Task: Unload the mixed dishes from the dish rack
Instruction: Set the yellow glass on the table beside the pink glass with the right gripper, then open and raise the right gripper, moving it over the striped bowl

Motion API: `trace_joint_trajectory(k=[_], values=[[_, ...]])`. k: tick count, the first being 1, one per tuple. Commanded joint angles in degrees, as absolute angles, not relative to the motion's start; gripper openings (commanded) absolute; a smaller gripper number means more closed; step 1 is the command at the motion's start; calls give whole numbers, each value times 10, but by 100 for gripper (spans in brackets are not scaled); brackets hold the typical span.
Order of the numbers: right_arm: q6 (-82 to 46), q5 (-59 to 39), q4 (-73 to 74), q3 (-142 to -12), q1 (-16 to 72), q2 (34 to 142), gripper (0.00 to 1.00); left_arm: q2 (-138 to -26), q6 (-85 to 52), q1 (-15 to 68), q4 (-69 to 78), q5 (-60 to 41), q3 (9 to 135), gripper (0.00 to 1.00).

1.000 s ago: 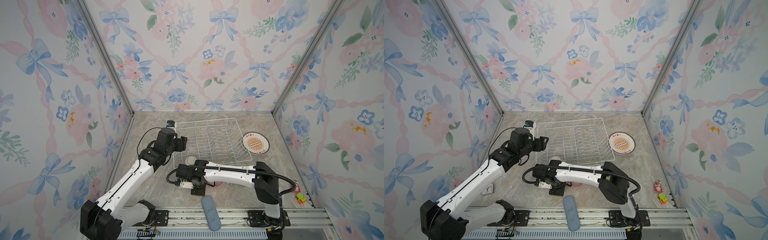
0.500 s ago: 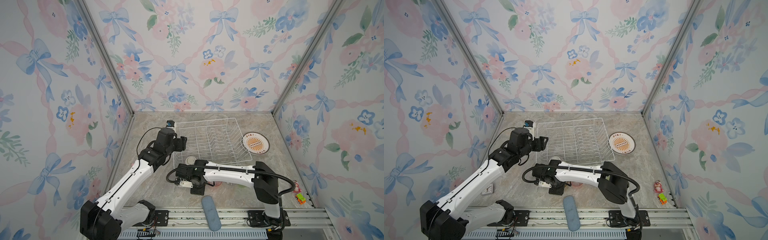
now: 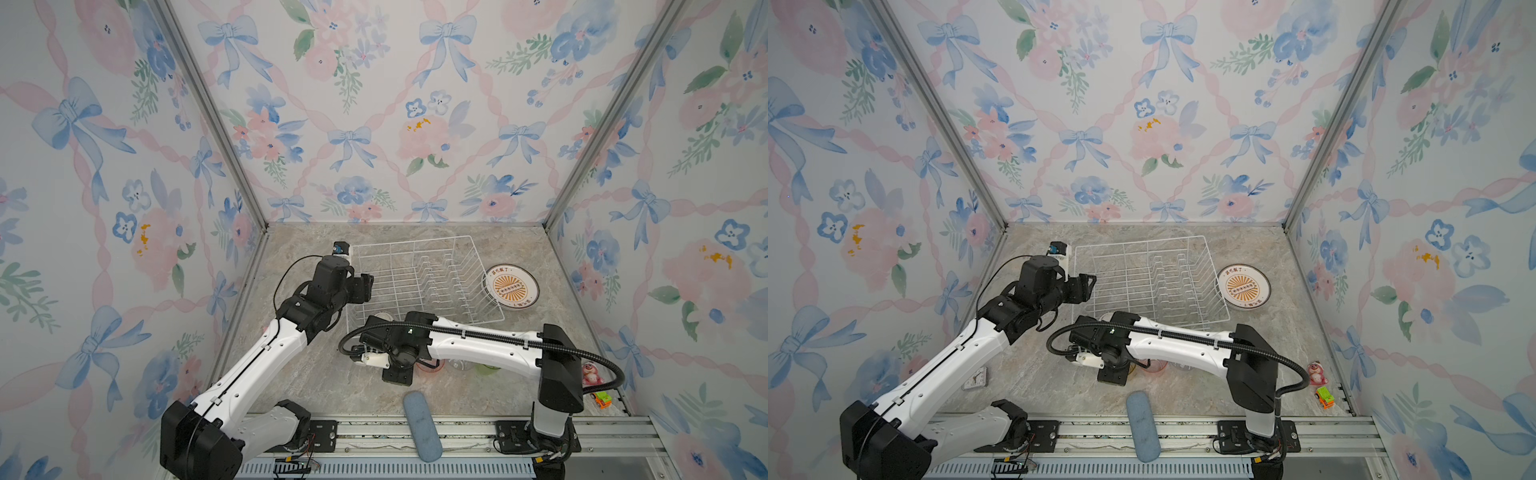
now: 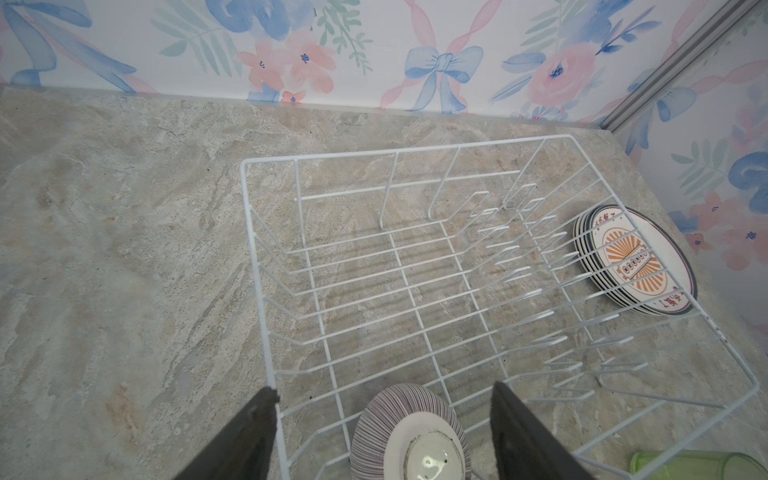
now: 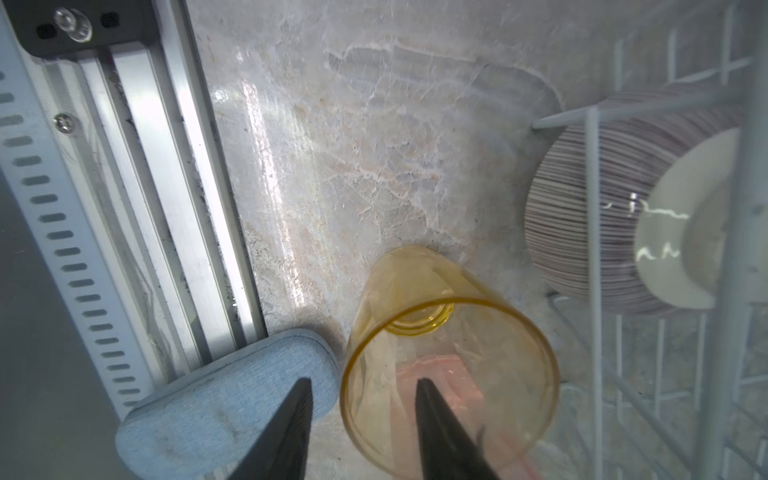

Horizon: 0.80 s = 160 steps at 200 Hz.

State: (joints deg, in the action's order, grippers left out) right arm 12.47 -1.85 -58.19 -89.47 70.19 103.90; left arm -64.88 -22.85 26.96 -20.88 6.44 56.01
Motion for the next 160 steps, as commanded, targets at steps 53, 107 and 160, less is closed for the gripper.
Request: trace_joint_trajectory(k=[53, 107, 160], values=[[47, -64, -512, -891, 616, 894, 48, -643, -205, 264, -260, 98, 575, 76], [-4, 12, -525, -974, 586, 1011, 49, -625, -202, 251, -313, 125, 579, 76], [-41, 38, -527, -1037, 581, 1110, 53, -603, -193, 203, -326, 96, 553, 77]])
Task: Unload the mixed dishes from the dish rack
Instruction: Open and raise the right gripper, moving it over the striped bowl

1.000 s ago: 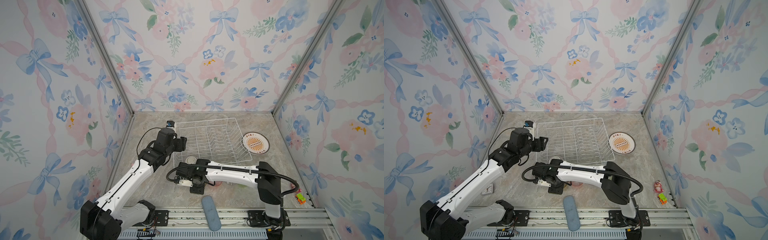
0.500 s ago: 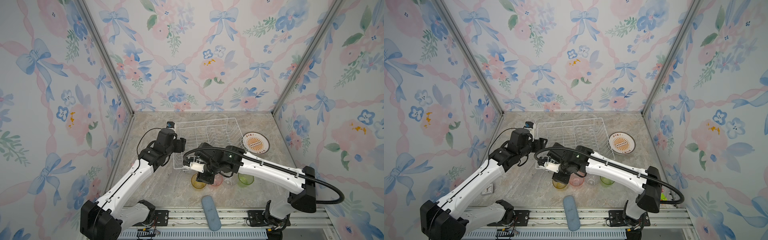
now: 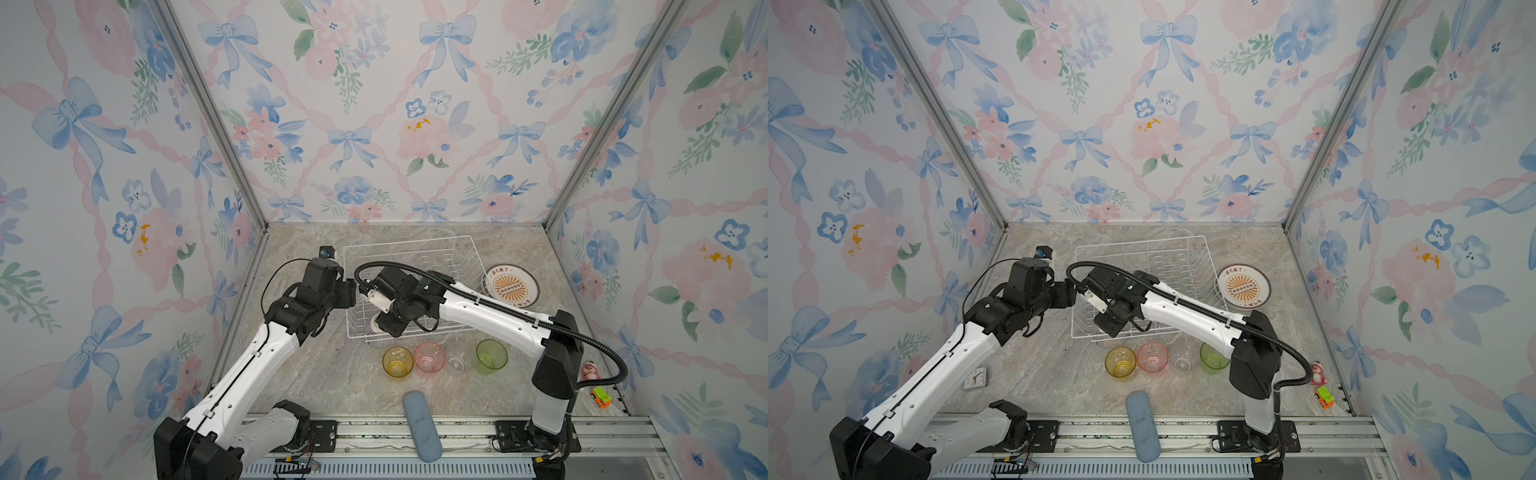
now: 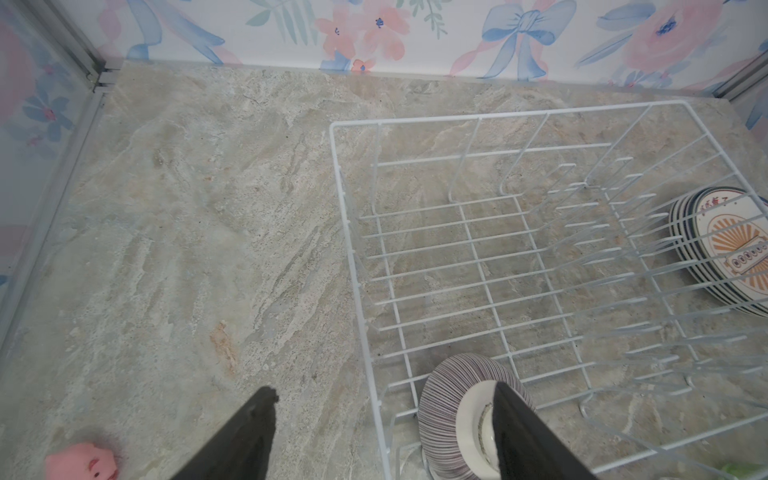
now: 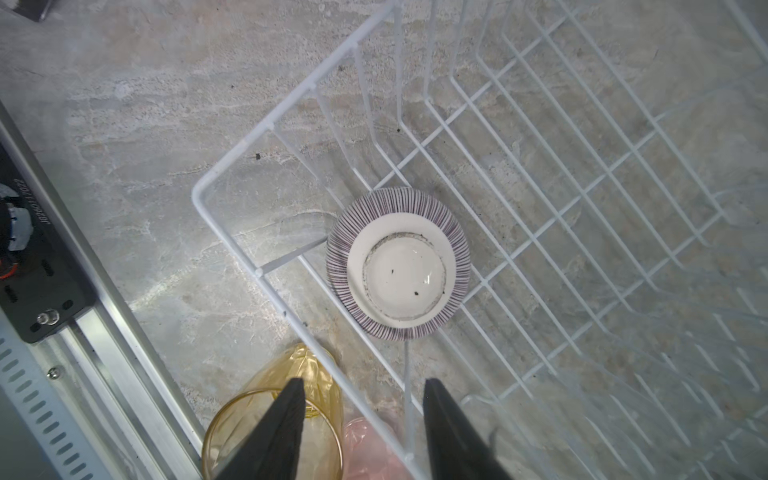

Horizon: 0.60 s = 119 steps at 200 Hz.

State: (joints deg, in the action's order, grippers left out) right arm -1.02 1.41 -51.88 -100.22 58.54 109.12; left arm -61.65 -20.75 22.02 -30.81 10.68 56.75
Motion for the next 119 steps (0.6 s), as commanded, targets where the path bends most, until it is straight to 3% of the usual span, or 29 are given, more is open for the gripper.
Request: trace_joint_trajectory(k=[1, 23, 119], values=[[-41, 38, -526, -1038, 580, 1111, 53, -602, -192, 203, -326, 96, 552, 77], [-53, 38, -512, -1039, 576, 1128, 59, -590, -190, 183, -325, 85, 543, 77], [-95, -3, -453, -1013, 549, 1153, 64, -556, -181, 133, -325, 48, 518, 78]])
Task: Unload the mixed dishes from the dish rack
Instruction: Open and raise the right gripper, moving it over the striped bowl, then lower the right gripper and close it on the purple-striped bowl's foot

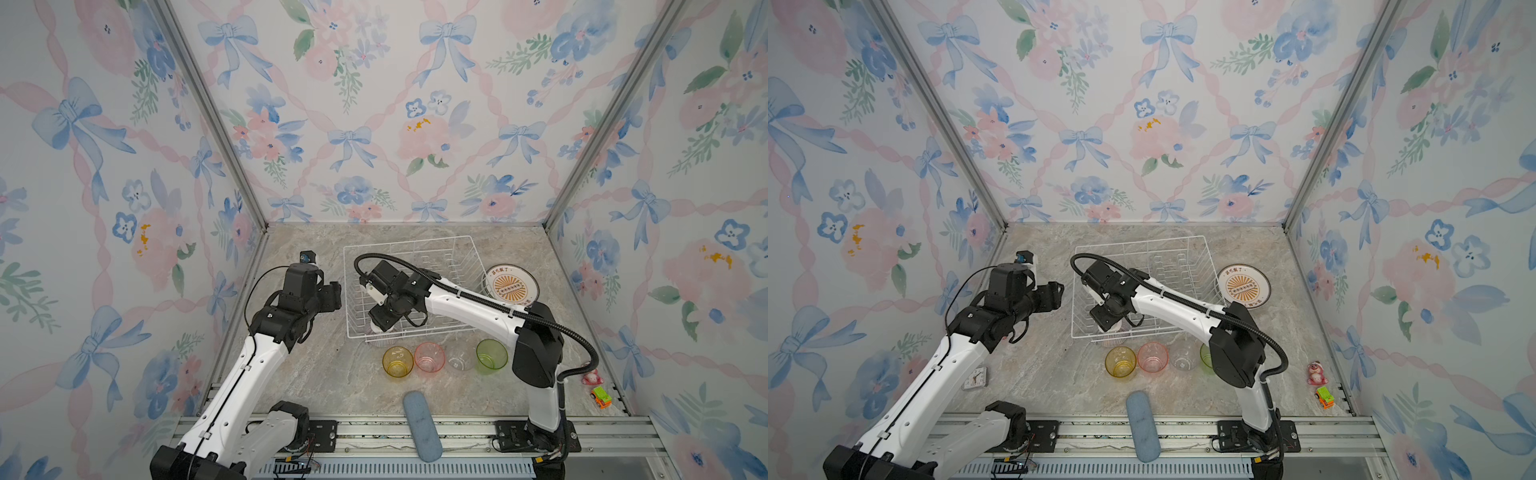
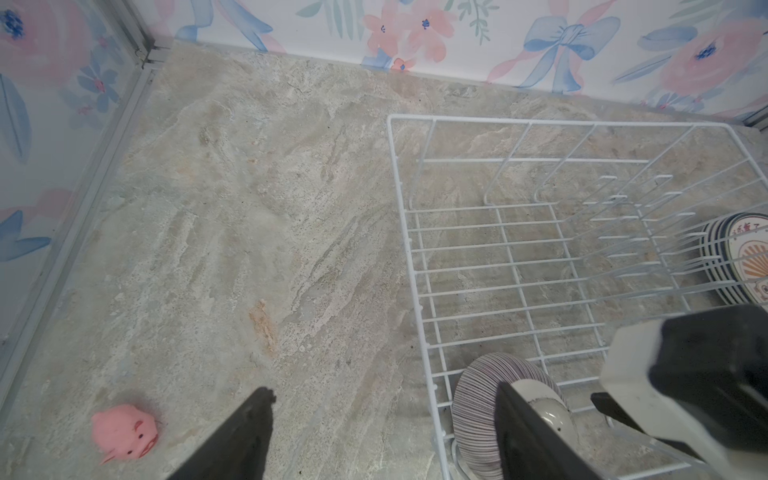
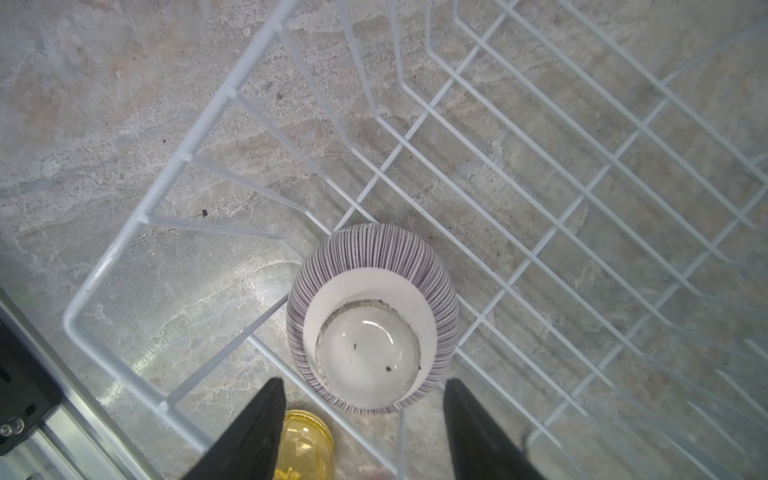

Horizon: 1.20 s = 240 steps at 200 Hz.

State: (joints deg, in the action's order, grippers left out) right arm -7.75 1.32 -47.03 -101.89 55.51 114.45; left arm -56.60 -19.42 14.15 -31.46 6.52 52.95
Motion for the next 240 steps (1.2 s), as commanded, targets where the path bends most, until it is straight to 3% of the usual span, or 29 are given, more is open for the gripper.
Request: trace_joint_trajectory(k=[1, 176, 240], values=[[-96, -4, -453, -1013, 549, 1153, 64, -556, -181, 133, -325, 48, 518, 78], [-103, 6, -482, -1023, 549, 1202, 69, -551, -173, 120, -325, 39, 513, 78], [-96, 6, -501, -1033, 550, 1214, 66, -555, -171, 117, -325, 32, 513, 78]])
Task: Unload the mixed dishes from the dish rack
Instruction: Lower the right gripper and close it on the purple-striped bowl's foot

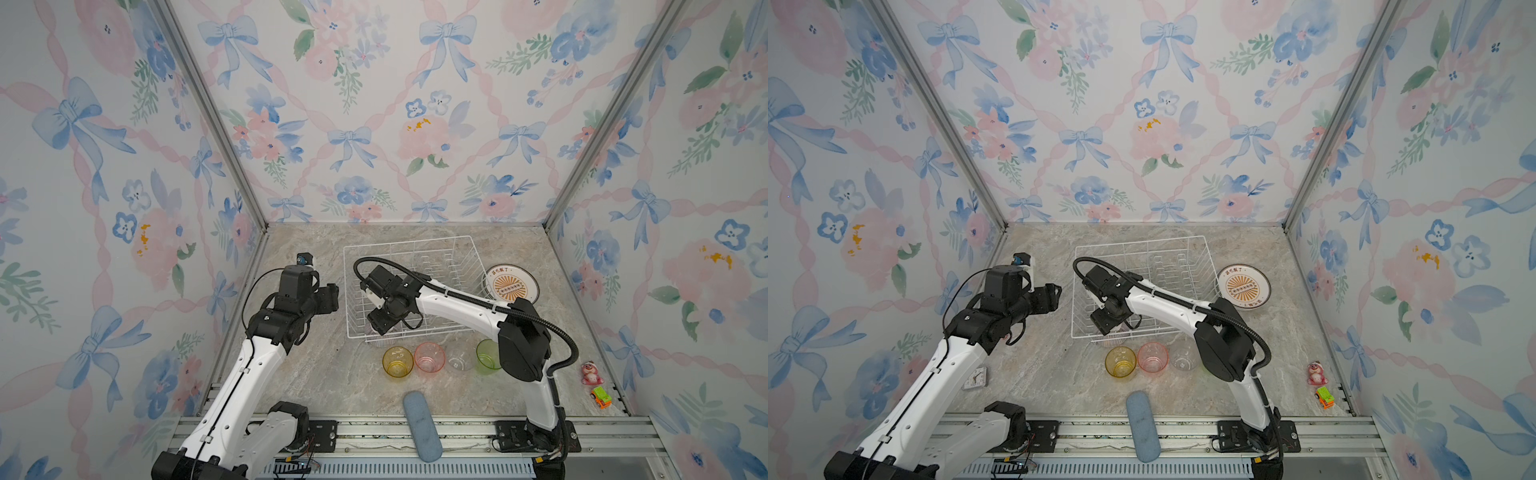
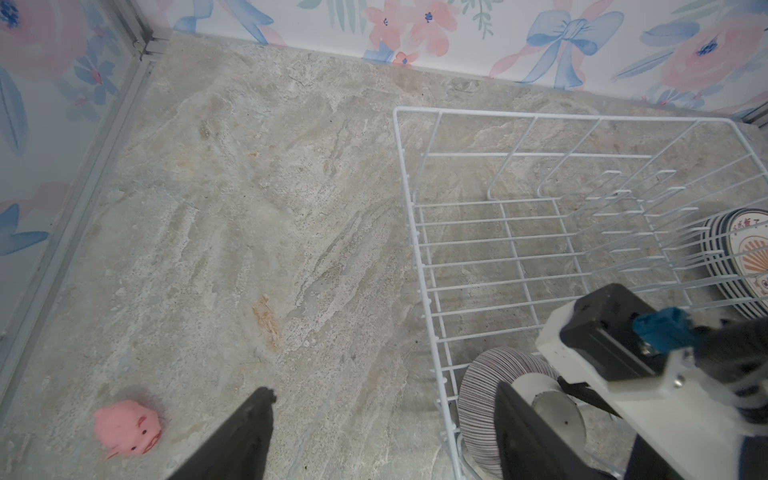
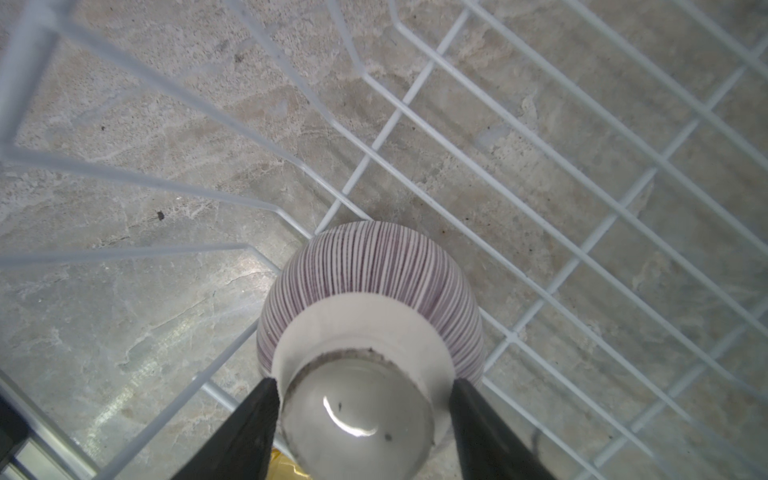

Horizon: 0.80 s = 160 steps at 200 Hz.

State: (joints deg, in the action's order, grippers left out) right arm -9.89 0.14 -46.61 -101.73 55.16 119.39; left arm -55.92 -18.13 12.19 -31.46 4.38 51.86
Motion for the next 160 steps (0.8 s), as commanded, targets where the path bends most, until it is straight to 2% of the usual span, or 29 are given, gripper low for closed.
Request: trace_joint_trajectory(k=[1, 101, 160], values=[[-96, 6, -501, -1033, 550, 1214, 66, -555, -171, 116, -325, 32, 513, 78], [-96, 22, -515, -1041, 549, 1221, 36, -566, -171, 116, -324, 6, 513, 78], [-99, 34, -495, -1015, 539, 1194, 29, -585, -172, 116, -321, -27, 515, 77]])
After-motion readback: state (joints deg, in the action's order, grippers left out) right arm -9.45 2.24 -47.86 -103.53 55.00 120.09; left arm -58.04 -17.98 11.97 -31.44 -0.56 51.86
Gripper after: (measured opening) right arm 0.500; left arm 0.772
